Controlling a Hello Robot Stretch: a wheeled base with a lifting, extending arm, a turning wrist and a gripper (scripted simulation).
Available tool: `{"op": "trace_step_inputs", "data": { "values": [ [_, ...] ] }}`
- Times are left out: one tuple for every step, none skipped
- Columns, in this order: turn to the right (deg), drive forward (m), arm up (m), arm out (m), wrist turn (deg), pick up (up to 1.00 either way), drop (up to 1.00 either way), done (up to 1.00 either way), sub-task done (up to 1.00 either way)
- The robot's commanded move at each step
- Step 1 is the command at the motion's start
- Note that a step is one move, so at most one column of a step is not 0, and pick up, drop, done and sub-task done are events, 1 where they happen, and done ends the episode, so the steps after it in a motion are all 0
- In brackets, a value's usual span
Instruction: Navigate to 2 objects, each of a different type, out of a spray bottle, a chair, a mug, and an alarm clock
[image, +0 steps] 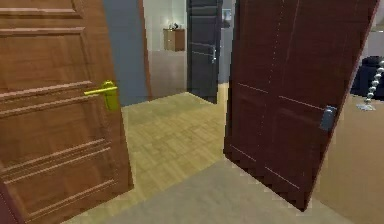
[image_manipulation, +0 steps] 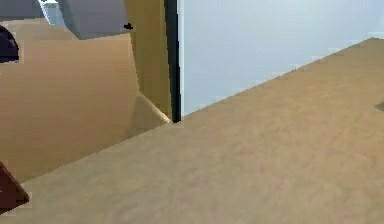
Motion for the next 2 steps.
{"op": "trace_step_inputs", "data": {
  "values": [
    [0.0,1.00,0.00,0.00,0.0,0.00,0.00,0.00,0.00],
    [-6.0,0.00,0.00,0.00,0.0,0.00,0.00,0.00,0.00]
  ]
}}
